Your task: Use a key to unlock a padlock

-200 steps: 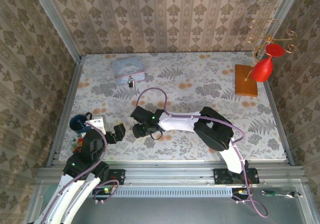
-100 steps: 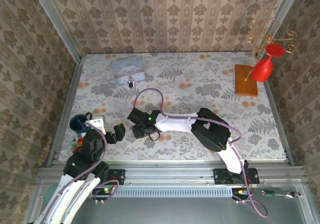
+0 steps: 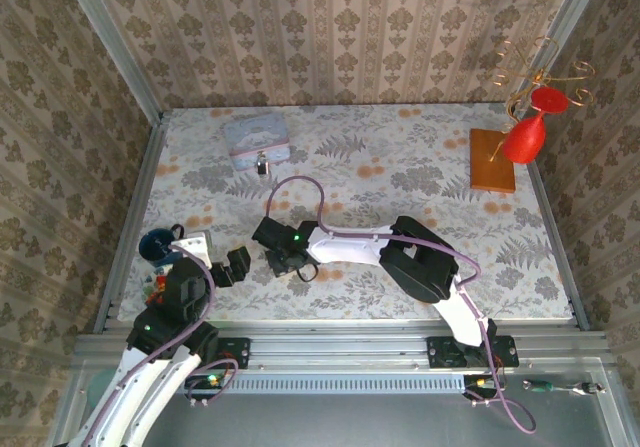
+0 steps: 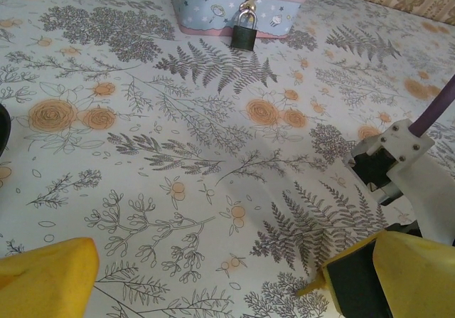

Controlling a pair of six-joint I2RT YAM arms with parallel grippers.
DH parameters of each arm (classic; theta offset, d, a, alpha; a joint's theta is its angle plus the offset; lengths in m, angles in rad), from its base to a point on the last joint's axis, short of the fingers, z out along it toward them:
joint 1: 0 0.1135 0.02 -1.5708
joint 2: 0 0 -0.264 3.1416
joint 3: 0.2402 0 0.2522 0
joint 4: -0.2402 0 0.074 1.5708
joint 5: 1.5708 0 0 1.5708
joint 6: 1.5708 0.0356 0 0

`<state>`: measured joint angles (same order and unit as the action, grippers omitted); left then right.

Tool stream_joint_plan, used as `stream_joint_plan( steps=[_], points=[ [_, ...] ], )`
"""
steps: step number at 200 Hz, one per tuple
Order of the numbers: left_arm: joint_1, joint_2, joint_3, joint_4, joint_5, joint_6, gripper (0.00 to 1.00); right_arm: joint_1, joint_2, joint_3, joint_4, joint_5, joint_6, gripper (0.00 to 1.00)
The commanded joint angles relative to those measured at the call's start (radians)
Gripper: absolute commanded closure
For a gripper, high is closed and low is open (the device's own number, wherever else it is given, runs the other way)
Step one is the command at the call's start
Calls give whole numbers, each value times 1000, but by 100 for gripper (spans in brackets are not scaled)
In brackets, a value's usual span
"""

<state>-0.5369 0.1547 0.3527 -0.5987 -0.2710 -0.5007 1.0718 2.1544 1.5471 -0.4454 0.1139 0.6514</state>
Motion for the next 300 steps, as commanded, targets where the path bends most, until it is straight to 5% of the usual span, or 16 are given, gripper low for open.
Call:
stream_joint_plan(
  steps=[1, 66, 106, 147, 176, 240, 300],
  points=[
    [-3, -11, -14, 10, -15, 13, 0, 15, -19, -77, 45, -6, 46, 90],
    [-3, 2, -21, 38, 10, 27, 0, -42, -244, -396, 307, -35, 244, 100],
    [-5, 152, 0, 122, 141, 44, 0, -102, -380, -694, 667, -112, 484, 100],
    [-83, 373, 5, 259, 221, -144, 3, -124, -505, -857, 792, -53, 586, 100],
    [-179, 367, -26, 370, 208, -313, 3, -171, -547, -996, 985, -89, 701, 100],
    [-256, 338, -94, 501, 164, -537, 4, -177, -719, -1139, 1051, 16, 757, 100],
    [-345, 514, -92, 708, 144, -580, 5, -176, -819, -1161, 1039, 26, 728, 100]
  ],
)
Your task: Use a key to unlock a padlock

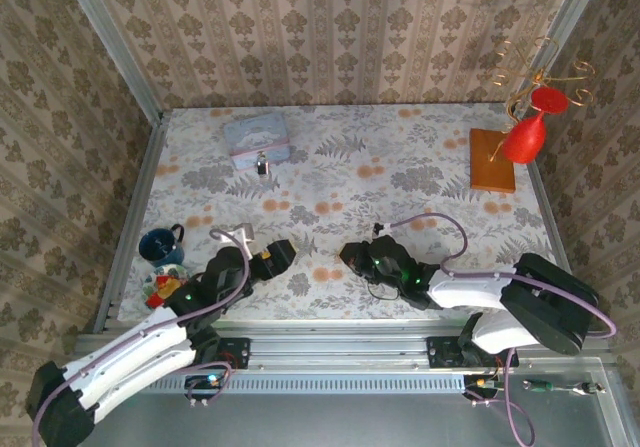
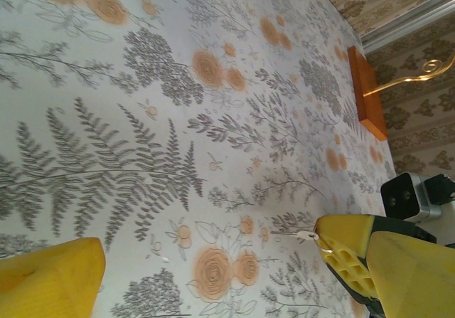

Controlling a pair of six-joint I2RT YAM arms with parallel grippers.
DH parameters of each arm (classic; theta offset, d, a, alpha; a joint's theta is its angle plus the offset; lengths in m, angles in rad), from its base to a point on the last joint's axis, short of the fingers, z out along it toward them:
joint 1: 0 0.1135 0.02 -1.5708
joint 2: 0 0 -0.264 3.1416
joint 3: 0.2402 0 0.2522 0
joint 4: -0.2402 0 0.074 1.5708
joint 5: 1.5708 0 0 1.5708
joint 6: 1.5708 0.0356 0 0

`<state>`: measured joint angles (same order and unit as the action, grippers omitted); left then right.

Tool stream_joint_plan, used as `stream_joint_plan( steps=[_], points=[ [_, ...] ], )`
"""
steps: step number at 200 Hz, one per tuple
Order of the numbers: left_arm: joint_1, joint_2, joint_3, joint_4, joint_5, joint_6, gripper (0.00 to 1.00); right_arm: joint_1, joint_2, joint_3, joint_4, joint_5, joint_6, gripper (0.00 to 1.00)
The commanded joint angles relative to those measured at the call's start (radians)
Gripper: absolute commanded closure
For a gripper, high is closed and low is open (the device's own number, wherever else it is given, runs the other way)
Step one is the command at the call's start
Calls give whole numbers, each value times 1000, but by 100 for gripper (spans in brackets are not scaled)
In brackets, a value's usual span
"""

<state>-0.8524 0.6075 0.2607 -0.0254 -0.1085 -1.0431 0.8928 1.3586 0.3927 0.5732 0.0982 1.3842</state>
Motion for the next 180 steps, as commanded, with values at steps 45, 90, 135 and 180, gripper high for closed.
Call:
stream_joint_plan(
  steps=[45, 90, 135, 180],
  points=[
    [-55, 179, 50, 150, 2, 188, 8, 2, -76, 15, -56, 28, -19, 100],
    [-54, 172, 22, 274, 186, 590, 7, 3, -216, 66, -233, 9, -59, 100],
    [-75, 177, -82, 573, 297, 879, 12, 33, -298, 147, -352, -5, -110, 100],
    [-75, 174, -60, 575, 382, 1112, 24, 70, -309, 207, -393, -26, -132, 100]
  ],
)
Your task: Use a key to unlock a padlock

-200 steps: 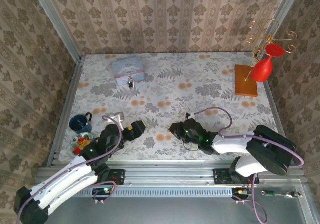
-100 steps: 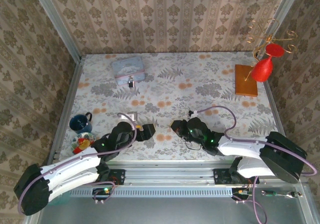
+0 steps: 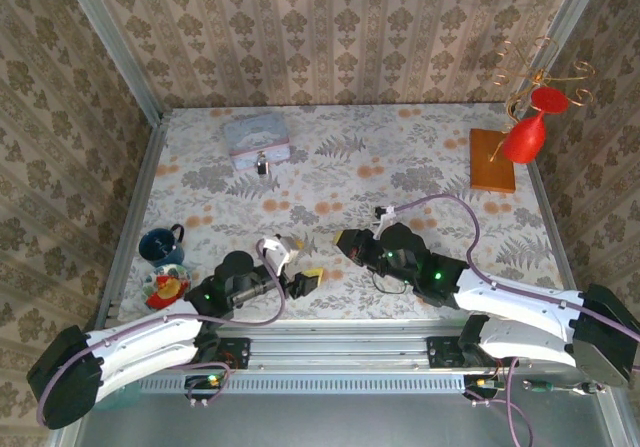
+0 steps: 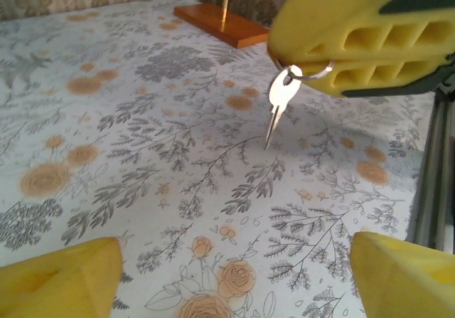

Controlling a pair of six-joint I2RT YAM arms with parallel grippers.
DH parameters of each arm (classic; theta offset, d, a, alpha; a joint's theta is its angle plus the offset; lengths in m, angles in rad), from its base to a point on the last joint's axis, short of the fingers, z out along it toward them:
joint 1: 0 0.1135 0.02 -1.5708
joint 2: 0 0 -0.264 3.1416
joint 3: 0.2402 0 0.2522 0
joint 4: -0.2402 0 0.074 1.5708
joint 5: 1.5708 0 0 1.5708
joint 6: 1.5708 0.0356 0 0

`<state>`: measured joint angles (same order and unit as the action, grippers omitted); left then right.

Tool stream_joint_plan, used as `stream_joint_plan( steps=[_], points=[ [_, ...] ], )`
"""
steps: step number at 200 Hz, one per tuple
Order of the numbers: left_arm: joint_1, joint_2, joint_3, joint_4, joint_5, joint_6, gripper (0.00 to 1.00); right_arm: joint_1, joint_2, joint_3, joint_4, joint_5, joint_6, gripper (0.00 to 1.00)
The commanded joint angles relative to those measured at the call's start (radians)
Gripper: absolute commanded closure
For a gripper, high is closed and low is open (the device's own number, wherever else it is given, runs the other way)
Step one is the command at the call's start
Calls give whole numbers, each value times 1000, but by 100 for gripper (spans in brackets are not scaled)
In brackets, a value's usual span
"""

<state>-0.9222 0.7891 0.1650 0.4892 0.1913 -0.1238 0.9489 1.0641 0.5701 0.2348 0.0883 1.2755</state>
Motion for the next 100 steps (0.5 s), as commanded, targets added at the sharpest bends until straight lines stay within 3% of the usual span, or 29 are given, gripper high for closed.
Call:
stream_joint_plan(
  steps=[1, 27, 63, 100],
  points=[
    [-5, -7, 37, 60, 83, 195, 24, 15, -15, 30, -54, -19, -22, 100],
    [3, 13, 34, 104, 114, 211, 27, 54, -12, 61, -40, -26, -28, 100],
    [17, 33, 32, 120, 151, 216, 43, 92, 12, 99, -47, -18, -45, 100],
    [27, -23, 6, 118, 132, 213, 48, 97, 34, 93, -26, -18, -27, 100]
  ],
)
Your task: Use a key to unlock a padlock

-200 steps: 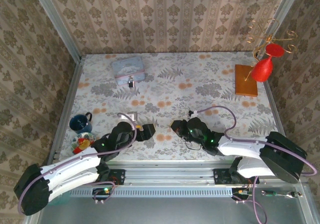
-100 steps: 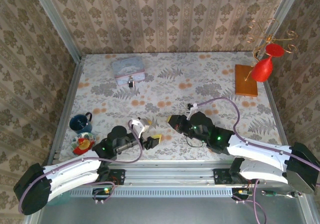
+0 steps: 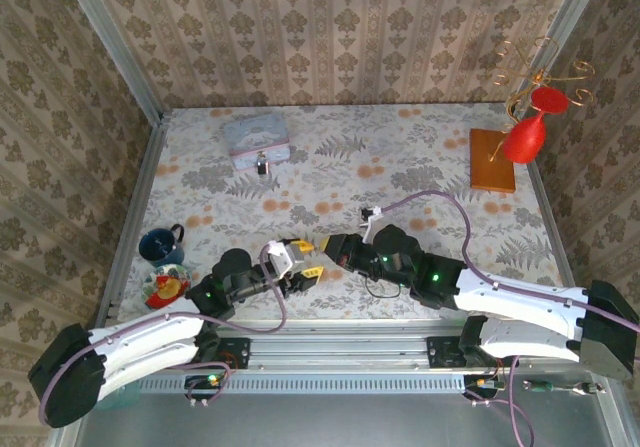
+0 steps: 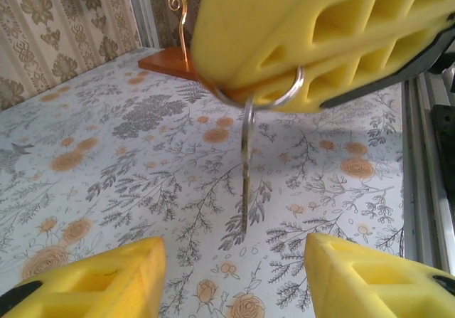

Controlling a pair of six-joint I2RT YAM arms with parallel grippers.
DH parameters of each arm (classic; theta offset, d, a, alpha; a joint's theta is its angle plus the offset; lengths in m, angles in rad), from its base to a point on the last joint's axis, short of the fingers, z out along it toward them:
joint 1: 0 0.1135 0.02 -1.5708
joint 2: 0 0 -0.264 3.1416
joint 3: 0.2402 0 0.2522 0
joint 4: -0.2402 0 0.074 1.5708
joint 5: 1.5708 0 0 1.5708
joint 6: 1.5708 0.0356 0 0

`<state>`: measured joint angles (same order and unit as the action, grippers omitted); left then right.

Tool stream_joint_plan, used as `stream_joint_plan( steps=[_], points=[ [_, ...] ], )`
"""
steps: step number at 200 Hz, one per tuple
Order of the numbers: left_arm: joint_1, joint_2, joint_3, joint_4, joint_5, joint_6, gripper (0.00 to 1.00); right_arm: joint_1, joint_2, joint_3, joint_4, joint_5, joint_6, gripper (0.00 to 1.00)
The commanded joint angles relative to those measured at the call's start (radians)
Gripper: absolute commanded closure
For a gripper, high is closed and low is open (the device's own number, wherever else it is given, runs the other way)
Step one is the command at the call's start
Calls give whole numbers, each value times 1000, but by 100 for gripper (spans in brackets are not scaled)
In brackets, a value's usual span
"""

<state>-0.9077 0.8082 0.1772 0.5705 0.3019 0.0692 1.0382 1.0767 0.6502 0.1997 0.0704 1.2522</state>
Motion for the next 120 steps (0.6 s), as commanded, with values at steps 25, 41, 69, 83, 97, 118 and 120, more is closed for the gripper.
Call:
stream_joint_plan(
  steps=[25, 41, 69, 83, 97, 118, 120],
  points=[
    [19, -79, -16, 33, 57, 8, 50, 14, 35, 12, 36, -8, 6, 100],
    [20, -80, -16, 28, 79, 3, 55, 20, 43, 25, 33, -6, 4, 100],
    [22, -72, -12, 26, 86, 4, 59, 28, 58, 37, 40, -9, 3, 100],
    [22, -71, -10, 23, 90, 5, 62, 31, 63, 41, 44, -9, 1, 100],
    [21, -67, -7, 19, 96, 7, 68, 33, 65, 43, 46, -9, 1, 100],
    [23, -63, 2, 0, 97, 12, 73, 34, 65, 45, 53, -9, 0, 100],
    [23, -63, 2, 0, 96, 13, 73, 34, 65, 45, 53, -8, 0, 100]
  ],
)
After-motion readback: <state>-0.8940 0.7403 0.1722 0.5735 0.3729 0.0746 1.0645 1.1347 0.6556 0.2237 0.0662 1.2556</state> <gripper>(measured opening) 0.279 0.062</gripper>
